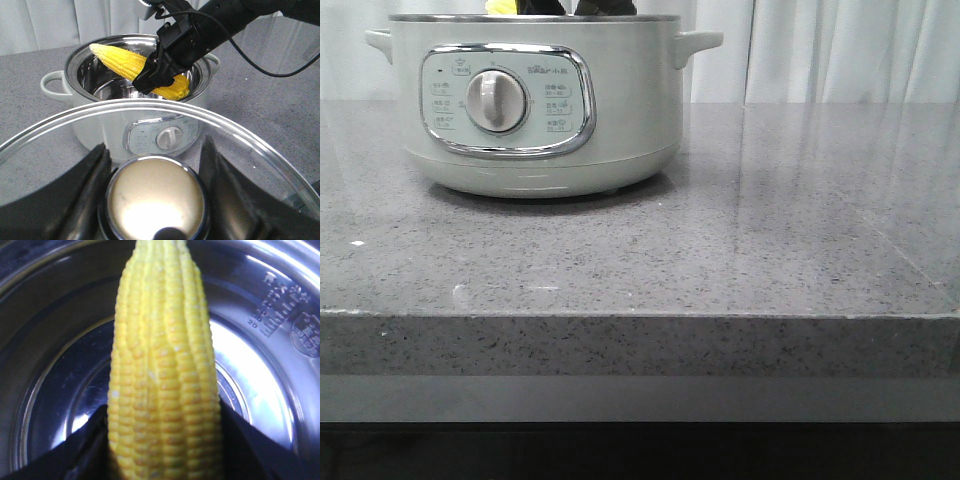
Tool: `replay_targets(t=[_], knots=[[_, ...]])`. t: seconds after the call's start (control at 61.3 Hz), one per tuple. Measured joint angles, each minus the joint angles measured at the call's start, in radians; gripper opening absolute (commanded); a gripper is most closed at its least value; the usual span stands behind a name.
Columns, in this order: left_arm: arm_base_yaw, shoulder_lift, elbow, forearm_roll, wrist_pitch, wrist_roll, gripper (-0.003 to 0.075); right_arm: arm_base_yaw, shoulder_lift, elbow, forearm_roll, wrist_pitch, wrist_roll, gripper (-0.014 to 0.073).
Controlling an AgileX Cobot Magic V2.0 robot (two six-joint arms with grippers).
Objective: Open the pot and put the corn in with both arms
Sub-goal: 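Lower the corn into the steel pot and open the right gripper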
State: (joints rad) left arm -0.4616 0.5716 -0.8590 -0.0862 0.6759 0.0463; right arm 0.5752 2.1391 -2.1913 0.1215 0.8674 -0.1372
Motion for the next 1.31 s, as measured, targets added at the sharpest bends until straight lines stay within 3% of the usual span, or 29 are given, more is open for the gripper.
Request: replay_targets(t=[0.082,0.441,0.783,0.963,1.305], knots=[[0.0,0.0,0.0,0.0,0.0,0.0,0.0218,0.0,0.0,0.0,0.0,0.0,0.0,0.0556],[0.0,0.0,0.0,0.0,0.0,0.0,0.0218,0.0,-0.024,-0.009,0.001,0.009,0.0,0.0548],[0.0,0.0,0.0,0.0,0.0,0.0,0.0218,-0.007,-0.207,0.006,0.006,0.093,0.031,0.0548],[0.0,0.0,0.0,0.0,0.0,0.0,0.0218,-0.009,-0.358,0.169,0.008,0.04,0.031,0.0548],[0.0,0.0,0.0,0.0,0.0,0.0,0.0218,-0.009,-0.731,0.666,0.01,-0.153,0.033,0.0548]])
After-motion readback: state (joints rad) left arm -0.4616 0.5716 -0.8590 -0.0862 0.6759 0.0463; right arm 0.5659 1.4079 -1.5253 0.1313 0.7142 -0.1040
